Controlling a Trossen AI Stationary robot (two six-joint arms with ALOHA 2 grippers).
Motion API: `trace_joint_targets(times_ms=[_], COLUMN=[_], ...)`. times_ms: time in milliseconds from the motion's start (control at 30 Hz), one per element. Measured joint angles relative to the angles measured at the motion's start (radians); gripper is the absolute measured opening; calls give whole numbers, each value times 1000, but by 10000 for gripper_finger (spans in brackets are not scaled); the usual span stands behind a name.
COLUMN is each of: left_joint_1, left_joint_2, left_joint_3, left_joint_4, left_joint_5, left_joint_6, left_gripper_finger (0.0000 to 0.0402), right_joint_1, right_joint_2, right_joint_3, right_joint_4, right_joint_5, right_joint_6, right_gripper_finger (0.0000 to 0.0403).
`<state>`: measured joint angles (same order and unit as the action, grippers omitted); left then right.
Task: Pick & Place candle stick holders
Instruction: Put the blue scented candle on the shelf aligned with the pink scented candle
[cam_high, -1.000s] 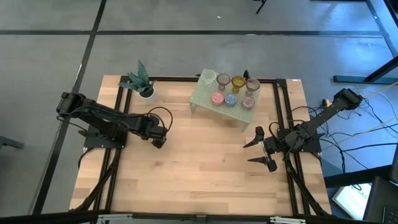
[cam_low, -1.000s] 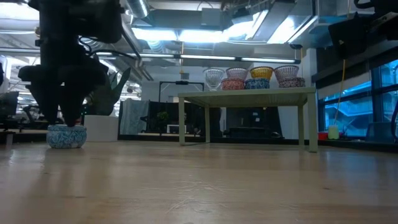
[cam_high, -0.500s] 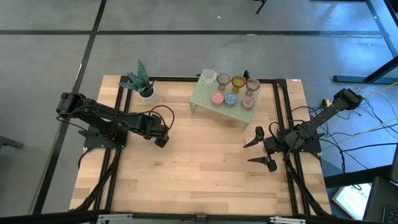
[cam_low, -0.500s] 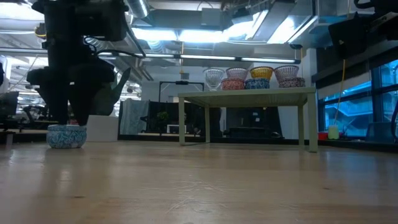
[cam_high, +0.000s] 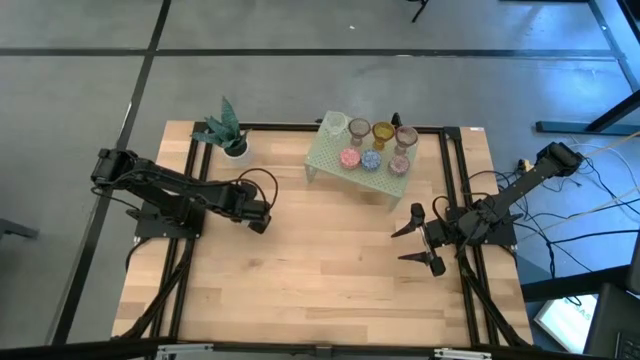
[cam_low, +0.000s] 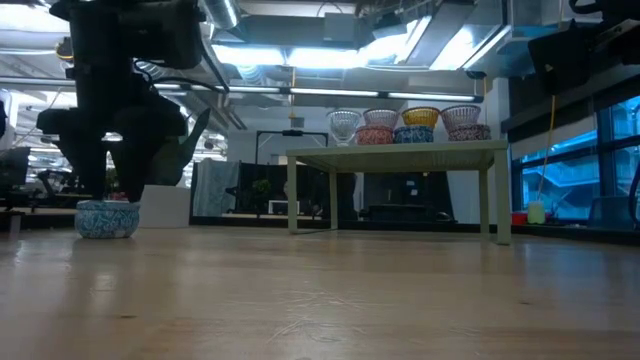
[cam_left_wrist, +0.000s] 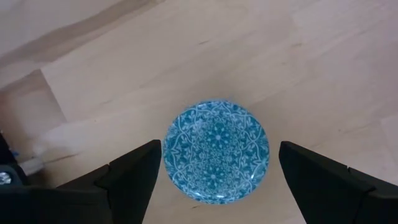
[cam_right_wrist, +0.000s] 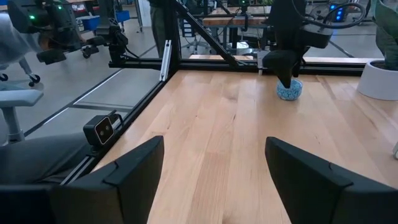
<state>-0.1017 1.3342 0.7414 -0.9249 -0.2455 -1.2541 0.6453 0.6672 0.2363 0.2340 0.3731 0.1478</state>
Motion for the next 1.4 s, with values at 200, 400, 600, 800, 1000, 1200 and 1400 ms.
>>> trace_joint_targets(times_ms=[200, 400, 600, 800, 1000, 1200, 1400], left_joint_1=[0, 0, 0, 0, 0, 0, 0], left_joint_2=[0, 37, 111, 137, 137, 137, 137], left_joint_3=[0, 0, 0, 0, 0, 0, 0], left_joint_4=[-1, 1, 7, 13, 13, 42, 63], left_joint_5=[24, 26, 65, 34, 31, 27, 18], left_joint_6=[-1, -14, 1, 10, 21, 22, 69], left_gripper_finger=[324, 324, 324, 322, 287, 251, 231], right_joint_1=[0, 0, 0, 0, 0, 0, 0], right_joint_2=[0, 0, 0, 0, 0, 0, 0], right_joint_3=[0, 0, 0, 0, 0, 0, 0], right_joint_4=[0, 0, 1, 1, 1, 1, 1], right_joint_5=[0, 0, 0, 0, 0, 0, 0], right_joint_6=[0, 0, 0, 0, 0, 0, 0], right_gripper_finger=[283, 283, 283, 283, 283, 283, 283])
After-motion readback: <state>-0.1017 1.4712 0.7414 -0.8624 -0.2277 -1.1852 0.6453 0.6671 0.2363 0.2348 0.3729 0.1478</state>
